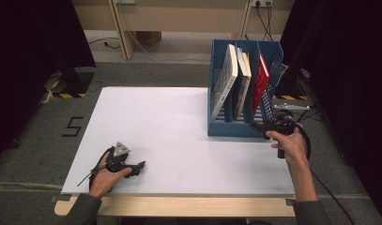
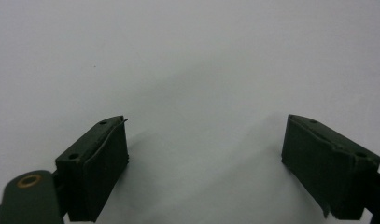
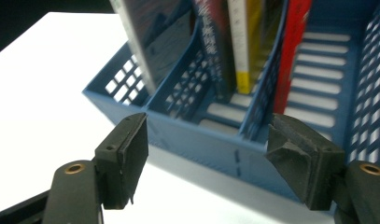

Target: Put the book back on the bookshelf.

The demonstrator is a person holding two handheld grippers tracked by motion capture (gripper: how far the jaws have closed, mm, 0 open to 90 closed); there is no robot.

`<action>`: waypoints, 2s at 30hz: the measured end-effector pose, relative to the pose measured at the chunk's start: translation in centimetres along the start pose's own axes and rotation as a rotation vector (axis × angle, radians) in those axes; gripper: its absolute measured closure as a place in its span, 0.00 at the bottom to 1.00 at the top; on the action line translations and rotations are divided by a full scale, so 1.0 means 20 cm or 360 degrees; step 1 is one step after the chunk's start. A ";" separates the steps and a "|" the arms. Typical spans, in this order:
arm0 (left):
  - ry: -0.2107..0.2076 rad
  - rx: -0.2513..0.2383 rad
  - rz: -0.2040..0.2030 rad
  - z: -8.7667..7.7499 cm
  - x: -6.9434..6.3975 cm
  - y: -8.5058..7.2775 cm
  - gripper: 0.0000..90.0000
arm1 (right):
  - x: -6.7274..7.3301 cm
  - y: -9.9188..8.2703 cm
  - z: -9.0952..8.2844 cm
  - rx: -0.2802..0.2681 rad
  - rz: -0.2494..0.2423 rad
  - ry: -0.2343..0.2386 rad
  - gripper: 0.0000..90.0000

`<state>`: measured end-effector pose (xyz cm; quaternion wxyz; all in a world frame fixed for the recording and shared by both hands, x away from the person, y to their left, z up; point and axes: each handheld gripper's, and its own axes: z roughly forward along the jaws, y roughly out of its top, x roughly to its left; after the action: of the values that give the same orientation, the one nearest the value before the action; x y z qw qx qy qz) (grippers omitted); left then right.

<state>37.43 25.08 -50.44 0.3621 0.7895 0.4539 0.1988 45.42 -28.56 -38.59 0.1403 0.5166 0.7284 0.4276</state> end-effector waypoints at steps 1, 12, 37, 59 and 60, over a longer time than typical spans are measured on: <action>0.0000 0.0000 0.0000 0.00 0.00 0.00 0.15 | 0.01 -0.02 -0.01 -0.0014 0.0010 0.0024 0.33; 0.0004 -0.0002 0.0014 0.00 0.00 0.00 0.15 | 0.03 -0.19 0.00 -0.0003 0.0065 0.0060 0.34; 0.0006 -0.0003 0.0014 0.00 0.00 0.00 0.16 | 0.20 -0.40 0.09 0.0135 -0.0050 0.0089 0.22; 0.0006 -0.0003 0.0015 0.00 0.00 0.00 0.16 | 0.33 -0.60 0.13 0.0311 -0.0309 -0.0070 0.18; 0.0006 -0.0001 0.0016 0.00 0.00 0.00 0.16 | 0.34 -0.61 0.13 0.0327 -0.0336 -0.0092 0.18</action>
<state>37.37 25.07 -50.43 0.3606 0.7912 0.4506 0.2023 36.56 -22.63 -47.87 0.1517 0.4608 0.8143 0.3188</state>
